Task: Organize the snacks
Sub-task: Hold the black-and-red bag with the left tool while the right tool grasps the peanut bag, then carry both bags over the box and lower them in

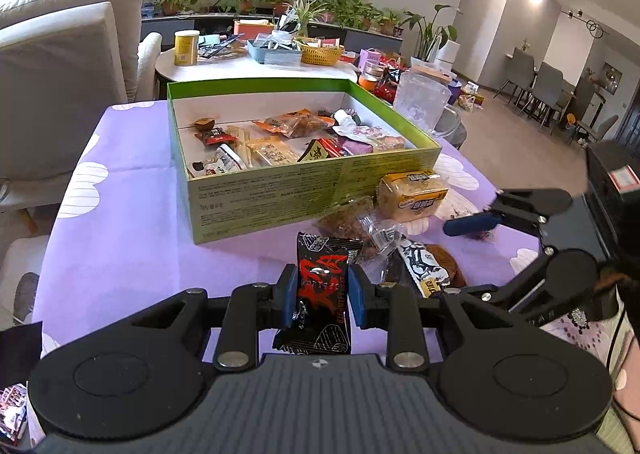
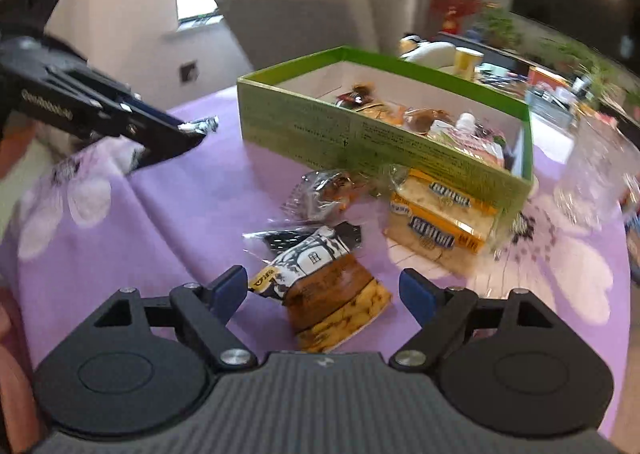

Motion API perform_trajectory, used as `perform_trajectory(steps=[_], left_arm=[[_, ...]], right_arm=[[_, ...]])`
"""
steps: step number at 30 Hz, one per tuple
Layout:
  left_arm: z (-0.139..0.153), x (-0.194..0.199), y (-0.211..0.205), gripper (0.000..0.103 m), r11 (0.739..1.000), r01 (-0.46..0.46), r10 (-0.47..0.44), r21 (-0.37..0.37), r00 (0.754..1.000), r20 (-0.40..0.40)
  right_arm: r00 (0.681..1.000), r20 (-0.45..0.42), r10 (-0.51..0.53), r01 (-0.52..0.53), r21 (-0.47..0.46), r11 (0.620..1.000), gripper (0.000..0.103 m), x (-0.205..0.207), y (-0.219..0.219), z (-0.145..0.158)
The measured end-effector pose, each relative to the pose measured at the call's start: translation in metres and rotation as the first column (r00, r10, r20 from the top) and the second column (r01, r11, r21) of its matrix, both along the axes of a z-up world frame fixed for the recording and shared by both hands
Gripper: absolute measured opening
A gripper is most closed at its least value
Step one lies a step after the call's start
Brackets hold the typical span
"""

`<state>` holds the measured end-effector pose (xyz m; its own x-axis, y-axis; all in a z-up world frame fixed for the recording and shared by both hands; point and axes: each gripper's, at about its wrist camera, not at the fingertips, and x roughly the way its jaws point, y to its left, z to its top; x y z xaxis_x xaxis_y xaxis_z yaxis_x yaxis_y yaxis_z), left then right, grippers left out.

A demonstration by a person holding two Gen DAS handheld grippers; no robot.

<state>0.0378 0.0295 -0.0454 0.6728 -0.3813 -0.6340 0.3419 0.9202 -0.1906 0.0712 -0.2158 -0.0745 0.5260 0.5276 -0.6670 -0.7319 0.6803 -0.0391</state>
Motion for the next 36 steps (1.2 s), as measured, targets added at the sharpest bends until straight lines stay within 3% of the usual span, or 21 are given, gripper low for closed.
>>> perform_trajectory(steps=[5, 11, 16, 21, 28, 36], left_arm=[[-0.004, 0.006, -0.005, 0.025, 1.000, 0.001, -0.001, 0.009, 1.000, -0.017], [-0.008, 0.011, -0.008, 0.025, 1.000, 0.003, -0.002, 0.007, 1.000, -0.030], [-0.008, 0.010, -0.009, 0.025, 1.000, 0.011, -0.011, -0.004, 1.000, -0.028], [-0.003, 0.004, -0.008, 0.025, 1.000, 0.013, -0.013, -0.009, 1.000, -0.012], [0.019, 0.005, -0.011, 0.025, 1.000, 0.014, -0.013, -0.020, 0.998, 0.063], [0.044, 0.039, -0.006, 0.025, 0.997, -0.060, 0.067, -0.053, 0.988, 0.136]], right_arm=[[0.994, -0.083, 0.077, -0.079, -0.021, 0.997, 0.045, 0.024, 0.008, -0.012], [0.994, -0.110, -0.019, 0.024, 0.039, 0.999, 0.046, 0.030, 0.007, -0.016], [0.996, -0.055, -0.066, 0.066, 0.006, 0.998, 0.046, 0.004, 0.009, -0.015], [0.993, -0.033, -0.116, 0.119, 0.097, 0.988, 0.046, -0.012, -0.004, -0.004], [0.981, 0.070, -0.183, 0.166, 0.197, 0.966, 0.046, -0.015, 0.003, 0.027], [0.933, 0.141, -0.332, 0.281, 0.293, 0.914, 0.046, 0.008, 0.014, 0.051]])
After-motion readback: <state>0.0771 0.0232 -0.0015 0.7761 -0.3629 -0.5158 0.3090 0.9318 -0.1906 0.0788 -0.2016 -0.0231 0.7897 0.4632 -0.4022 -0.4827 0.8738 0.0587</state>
